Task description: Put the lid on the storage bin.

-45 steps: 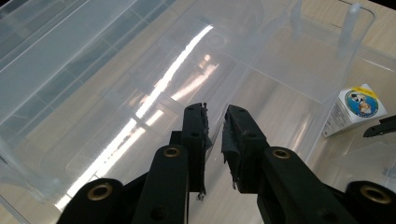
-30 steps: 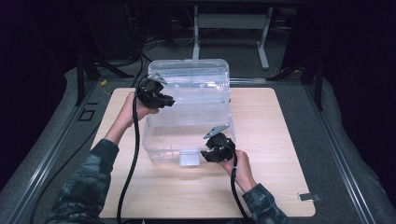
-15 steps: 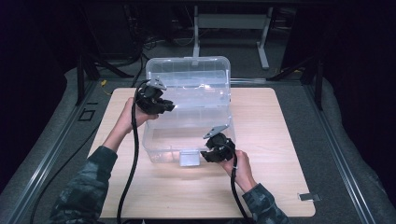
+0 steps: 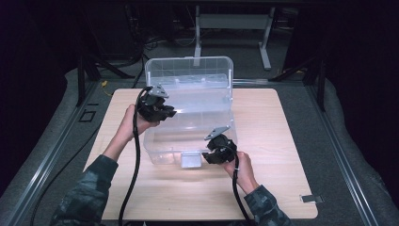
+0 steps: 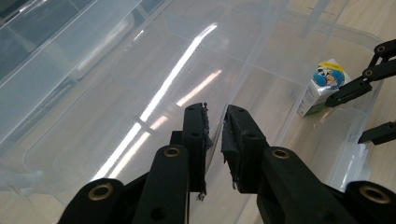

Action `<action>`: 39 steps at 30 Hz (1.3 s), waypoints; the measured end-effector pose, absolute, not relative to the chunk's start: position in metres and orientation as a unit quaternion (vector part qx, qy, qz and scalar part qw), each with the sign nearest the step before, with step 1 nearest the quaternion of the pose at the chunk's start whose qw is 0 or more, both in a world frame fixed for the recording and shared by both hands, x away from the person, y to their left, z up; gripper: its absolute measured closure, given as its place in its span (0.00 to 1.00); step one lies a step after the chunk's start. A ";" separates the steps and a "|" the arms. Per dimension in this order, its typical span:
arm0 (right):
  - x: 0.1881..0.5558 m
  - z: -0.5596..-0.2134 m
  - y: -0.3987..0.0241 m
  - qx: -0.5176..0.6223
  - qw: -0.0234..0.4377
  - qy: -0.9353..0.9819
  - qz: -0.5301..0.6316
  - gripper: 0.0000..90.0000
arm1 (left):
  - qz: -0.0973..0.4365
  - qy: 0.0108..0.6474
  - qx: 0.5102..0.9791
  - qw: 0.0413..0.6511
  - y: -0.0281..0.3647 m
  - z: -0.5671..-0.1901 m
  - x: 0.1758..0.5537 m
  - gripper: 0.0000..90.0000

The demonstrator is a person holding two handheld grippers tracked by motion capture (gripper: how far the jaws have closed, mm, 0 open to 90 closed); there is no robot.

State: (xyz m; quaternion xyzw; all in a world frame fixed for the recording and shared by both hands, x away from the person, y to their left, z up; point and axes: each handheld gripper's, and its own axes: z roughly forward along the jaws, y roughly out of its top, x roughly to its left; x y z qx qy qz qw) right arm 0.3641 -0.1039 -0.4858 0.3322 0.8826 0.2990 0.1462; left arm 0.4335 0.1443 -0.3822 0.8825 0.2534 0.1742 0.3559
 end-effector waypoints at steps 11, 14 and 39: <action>0.364 -0.487 -0.103 0.330 0.151 0.881 0.303 0.59 | 0.179 0.267 0.877 0.359 0.144 -0.385 0.424 0.86; 0.364 -0.487 -0.103 0.330 0.152 0.881 0.302 0.59 | 0.182 0.273 0.874 0.360 0.144 -0.387 0.422 0.85; 0.364 -0.487 -0.104 0.330 0.148 0.881 0.304 0.59 | 0.204 0.294 0.850 0.388 0.144 -0.398 0.400 0.82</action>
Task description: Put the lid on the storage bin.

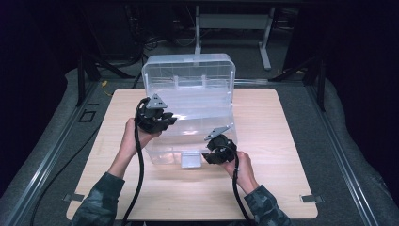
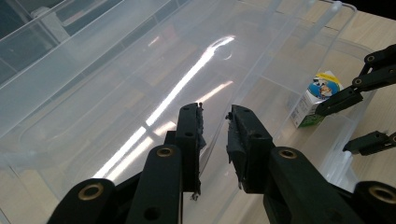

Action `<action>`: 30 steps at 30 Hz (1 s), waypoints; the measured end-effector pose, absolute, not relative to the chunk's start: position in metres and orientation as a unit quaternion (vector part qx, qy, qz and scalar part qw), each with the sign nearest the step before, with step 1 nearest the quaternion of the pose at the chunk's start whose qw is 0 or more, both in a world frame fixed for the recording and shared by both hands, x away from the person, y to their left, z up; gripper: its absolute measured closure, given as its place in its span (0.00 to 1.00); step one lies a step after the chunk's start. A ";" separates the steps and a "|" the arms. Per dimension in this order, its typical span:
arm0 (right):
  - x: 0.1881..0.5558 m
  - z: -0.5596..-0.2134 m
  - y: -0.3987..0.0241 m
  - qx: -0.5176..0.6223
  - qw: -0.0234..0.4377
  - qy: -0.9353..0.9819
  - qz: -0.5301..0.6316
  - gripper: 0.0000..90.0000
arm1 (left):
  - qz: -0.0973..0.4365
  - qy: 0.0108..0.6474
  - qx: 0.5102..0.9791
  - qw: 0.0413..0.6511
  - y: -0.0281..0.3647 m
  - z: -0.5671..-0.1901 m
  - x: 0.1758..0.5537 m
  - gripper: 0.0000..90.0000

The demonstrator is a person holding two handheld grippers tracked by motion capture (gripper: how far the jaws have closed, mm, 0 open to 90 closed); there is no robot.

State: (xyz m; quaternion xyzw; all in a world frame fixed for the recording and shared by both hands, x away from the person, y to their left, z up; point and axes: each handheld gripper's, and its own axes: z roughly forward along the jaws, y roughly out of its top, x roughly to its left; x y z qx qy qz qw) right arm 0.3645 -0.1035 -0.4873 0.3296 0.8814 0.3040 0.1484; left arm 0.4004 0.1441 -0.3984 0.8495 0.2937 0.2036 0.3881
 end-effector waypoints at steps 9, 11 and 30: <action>0.366 -0.488 -0.104 0.331 0.141 0.881 0.308 0.58 | 0.217 0.291 0.849 0.384 0.143 -0.400 0.395 0.80; 0.366 -0.488 -0.104 0.331 0.140 0.880 0.309 0.58 | 0.218 0.289 0.850 0.383 0.143 -0.400 0.395 0.80; 0.366 -0.483 -0.109 0.344 0.128 0.877 0.309 0.60 | 0.233 0.284 0.844 0.391 0.144 -0.405 0.387 0.78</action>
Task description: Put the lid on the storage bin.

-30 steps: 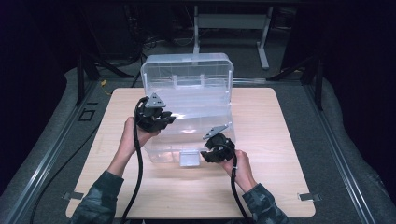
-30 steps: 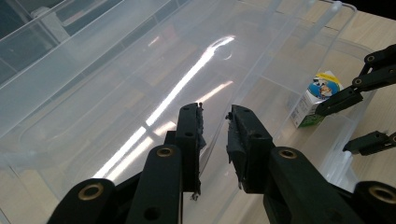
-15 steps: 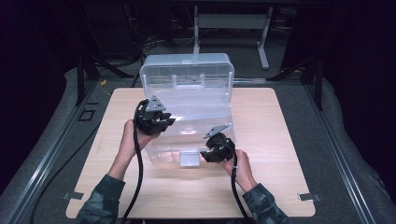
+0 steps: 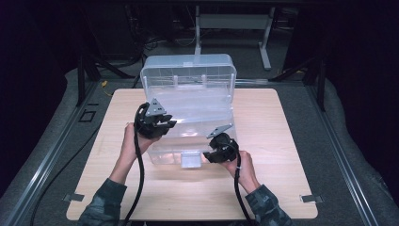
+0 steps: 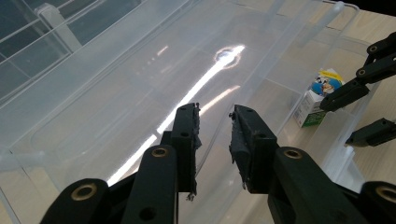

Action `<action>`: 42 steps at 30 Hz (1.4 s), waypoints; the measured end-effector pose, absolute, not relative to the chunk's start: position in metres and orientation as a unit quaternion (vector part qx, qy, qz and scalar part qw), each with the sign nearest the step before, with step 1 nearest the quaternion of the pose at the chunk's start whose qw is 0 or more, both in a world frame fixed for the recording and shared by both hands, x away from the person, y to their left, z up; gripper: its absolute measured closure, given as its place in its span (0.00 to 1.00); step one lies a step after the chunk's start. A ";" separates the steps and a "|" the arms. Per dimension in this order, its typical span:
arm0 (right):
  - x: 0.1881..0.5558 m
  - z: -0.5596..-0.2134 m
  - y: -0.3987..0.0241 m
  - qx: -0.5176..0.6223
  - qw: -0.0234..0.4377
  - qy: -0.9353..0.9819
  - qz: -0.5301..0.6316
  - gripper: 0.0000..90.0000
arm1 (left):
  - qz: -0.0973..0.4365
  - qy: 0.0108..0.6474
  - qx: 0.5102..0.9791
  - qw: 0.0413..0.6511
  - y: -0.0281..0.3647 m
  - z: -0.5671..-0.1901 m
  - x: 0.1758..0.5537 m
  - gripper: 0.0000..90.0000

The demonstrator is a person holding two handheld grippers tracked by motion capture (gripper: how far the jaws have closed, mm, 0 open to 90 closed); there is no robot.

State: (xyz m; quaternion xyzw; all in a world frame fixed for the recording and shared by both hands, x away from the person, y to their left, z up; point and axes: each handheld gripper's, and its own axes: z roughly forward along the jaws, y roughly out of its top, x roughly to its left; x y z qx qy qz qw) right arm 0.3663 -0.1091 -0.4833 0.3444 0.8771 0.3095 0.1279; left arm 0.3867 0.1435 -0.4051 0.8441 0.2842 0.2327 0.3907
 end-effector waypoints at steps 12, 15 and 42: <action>0.366 -0.483 -0.108 0.346 0.130 0.878 0.305 0.60 | 0.263 0.274 0.841 0.385 0.141 -0.412 0.375 0.76; 0.366 -0.483 -0.107 0.346 0.131 0.878 0.305 0.60 | 0.267 0.273 0.839 0.388 0.141 -0.413 0.374 0.76; 0.356 -0.389 -0.123 0.318 0.156 0.851 0.389 0.55 | 0.264 0.269 0.838 0.394 0.143 -0.417 0.369 0.76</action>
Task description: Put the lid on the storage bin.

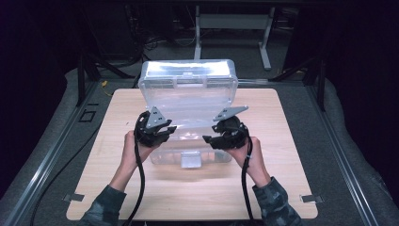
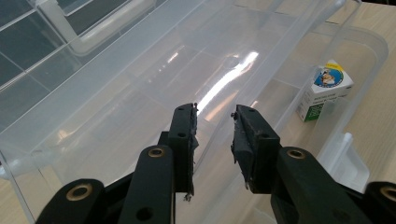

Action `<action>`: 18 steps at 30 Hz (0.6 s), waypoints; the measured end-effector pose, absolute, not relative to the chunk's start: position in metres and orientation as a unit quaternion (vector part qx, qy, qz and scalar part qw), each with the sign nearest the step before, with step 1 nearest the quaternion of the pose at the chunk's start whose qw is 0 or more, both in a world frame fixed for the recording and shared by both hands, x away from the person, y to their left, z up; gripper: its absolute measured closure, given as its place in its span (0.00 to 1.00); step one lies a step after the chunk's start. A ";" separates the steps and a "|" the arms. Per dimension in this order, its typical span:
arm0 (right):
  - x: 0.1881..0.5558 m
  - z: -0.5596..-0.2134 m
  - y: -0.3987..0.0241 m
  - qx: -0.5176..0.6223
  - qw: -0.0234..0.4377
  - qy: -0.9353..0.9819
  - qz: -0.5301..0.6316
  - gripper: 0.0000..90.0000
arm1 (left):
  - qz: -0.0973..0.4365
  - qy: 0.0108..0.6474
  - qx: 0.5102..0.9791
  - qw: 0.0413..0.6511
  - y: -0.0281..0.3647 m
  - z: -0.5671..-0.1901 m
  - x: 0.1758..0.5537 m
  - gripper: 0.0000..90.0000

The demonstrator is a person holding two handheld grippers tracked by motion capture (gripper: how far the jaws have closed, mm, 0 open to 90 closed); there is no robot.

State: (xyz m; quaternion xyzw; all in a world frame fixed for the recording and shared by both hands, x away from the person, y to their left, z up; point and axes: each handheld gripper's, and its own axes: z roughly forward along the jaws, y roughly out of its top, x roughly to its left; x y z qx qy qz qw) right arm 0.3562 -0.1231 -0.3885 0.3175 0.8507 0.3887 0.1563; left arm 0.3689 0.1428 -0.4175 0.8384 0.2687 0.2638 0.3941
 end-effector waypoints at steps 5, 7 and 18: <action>0.386 -0.363 -0.137 0.340 0.166 0.834 0.401 0.55 | 0.261 0.268 0.840 0.394 0.143 -0.417 0.369 0.76; 0.402 -0.359 -0.142 0.349 0.166 0.827 0.408 0.55 | 0.260 0.268 0.840 0.394 0.144 -0.417 0.369 0.76; 0.447 -0.340 -0.150 0.399 0.201 0.783 0.434 0.81 | 0.258 0.268 0.842 0.391 0.144 -0.417 0.368 0.77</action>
